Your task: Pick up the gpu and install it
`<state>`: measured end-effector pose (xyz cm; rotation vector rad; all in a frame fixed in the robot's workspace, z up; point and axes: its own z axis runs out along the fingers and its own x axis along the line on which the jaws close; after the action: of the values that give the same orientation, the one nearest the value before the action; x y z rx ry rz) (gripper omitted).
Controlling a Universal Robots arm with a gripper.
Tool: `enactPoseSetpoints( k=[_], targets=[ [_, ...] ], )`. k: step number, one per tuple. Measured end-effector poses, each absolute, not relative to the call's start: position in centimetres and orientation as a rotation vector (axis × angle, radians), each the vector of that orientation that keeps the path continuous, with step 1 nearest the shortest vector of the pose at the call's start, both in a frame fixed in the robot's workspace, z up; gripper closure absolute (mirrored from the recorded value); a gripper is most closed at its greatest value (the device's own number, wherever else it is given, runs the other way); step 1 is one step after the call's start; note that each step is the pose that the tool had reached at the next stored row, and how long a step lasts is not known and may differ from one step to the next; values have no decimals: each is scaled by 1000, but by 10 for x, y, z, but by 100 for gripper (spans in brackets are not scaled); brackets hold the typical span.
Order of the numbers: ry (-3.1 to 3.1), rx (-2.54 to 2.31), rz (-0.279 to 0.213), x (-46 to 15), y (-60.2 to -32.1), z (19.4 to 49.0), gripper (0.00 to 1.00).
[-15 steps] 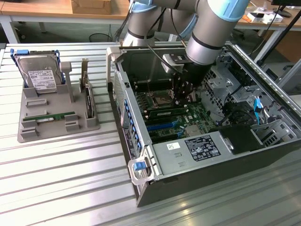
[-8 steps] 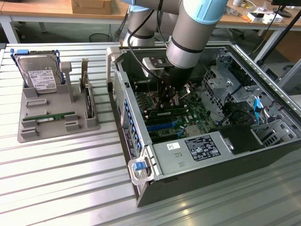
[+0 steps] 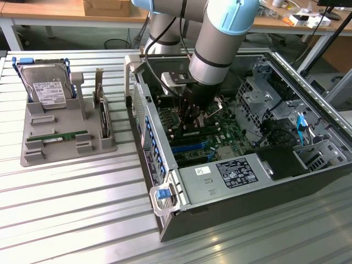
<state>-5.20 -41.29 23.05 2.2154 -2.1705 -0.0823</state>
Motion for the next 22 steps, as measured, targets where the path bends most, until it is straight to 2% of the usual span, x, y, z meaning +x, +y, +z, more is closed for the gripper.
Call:
enactPoseSetpoints(
  k=[4, 6, 11, 22],
  targets=[
    [-2172, 2217, -82, -52, -413, 231, 89],
    [-2171, 2216, -81, -51, -413, 244, 89],
    [-2171, 2216, -82, -41, -413, 248, 89],
    [-2169, 2215, -111, 37, -413, 248, 89]
  ],
)
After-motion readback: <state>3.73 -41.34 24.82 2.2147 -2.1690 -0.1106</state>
